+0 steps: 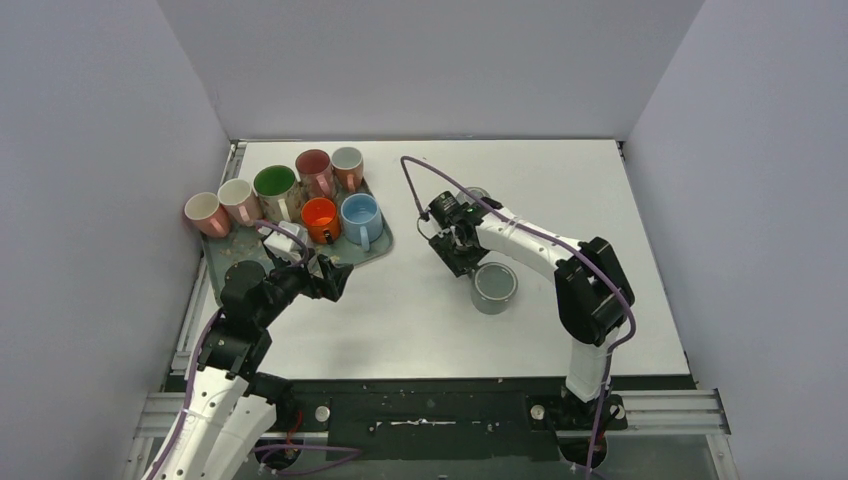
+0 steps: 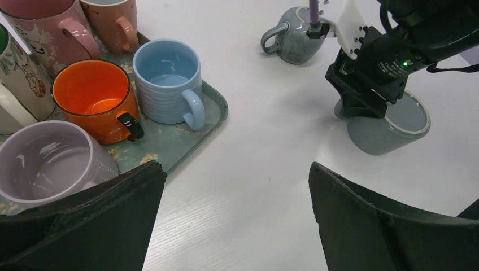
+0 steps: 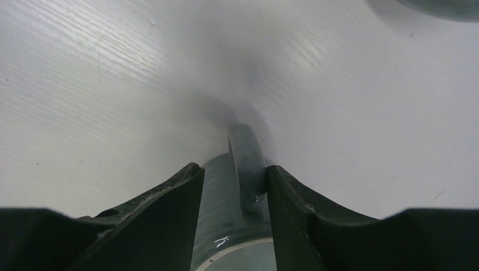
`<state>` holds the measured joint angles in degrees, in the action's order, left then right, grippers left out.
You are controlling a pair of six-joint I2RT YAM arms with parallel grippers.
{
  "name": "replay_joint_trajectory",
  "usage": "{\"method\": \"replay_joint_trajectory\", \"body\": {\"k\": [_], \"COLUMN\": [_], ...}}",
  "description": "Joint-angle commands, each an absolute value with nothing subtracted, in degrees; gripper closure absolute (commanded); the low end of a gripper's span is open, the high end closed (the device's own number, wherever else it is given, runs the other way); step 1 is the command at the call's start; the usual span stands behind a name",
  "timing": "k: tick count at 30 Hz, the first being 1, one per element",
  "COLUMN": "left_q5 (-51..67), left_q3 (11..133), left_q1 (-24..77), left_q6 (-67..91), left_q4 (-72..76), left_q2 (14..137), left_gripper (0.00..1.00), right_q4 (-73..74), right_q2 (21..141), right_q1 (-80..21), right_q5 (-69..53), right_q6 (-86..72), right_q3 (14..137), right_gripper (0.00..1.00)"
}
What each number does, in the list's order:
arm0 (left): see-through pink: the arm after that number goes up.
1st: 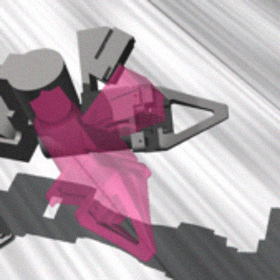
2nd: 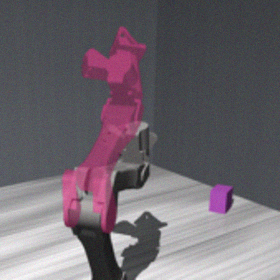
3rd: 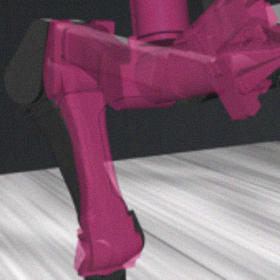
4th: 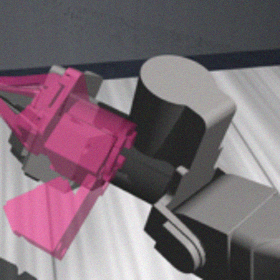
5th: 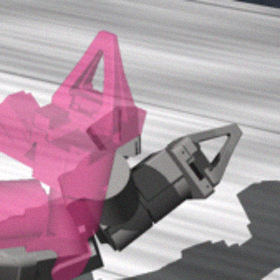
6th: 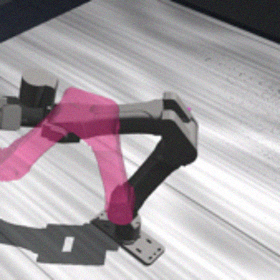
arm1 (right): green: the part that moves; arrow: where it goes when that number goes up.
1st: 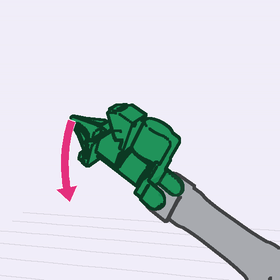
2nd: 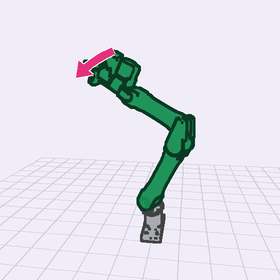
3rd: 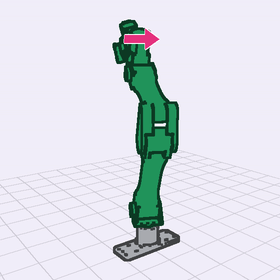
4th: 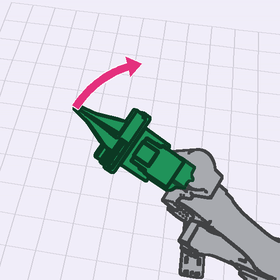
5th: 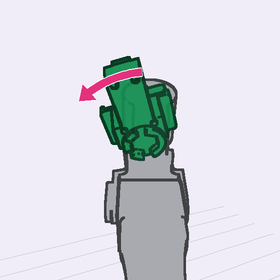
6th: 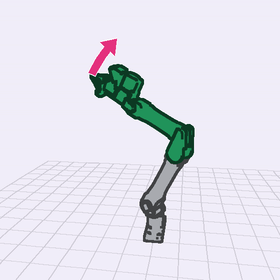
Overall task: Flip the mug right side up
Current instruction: Turn over the cup at the center of the board.
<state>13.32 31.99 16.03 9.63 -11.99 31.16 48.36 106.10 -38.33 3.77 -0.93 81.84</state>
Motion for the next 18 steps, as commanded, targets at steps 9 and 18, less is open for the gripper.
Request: {"method": "replay_joint_trajectory", "body": {"k": [9,18], "left_q5": [13.5,13.5], "left_q3": [34.2,34.3], "left_q1": [16.2,16.2], "left_q6": [9.1,9.2], "left_q4": [-11.1,-11.3], "left_q2": [30.4,30.1], "left_gripper": [0.03,0.03], "right_q4": [54.7,53.8], "right_q2": [108.5,108.2], "right_q1": [-39.6,-39.3], "right_q5": [11.3,10.1], "right_q6": [-0.5,1.7], "right_q3": [84.3,83.1], "right_gripper": [0.57,0.68]}}
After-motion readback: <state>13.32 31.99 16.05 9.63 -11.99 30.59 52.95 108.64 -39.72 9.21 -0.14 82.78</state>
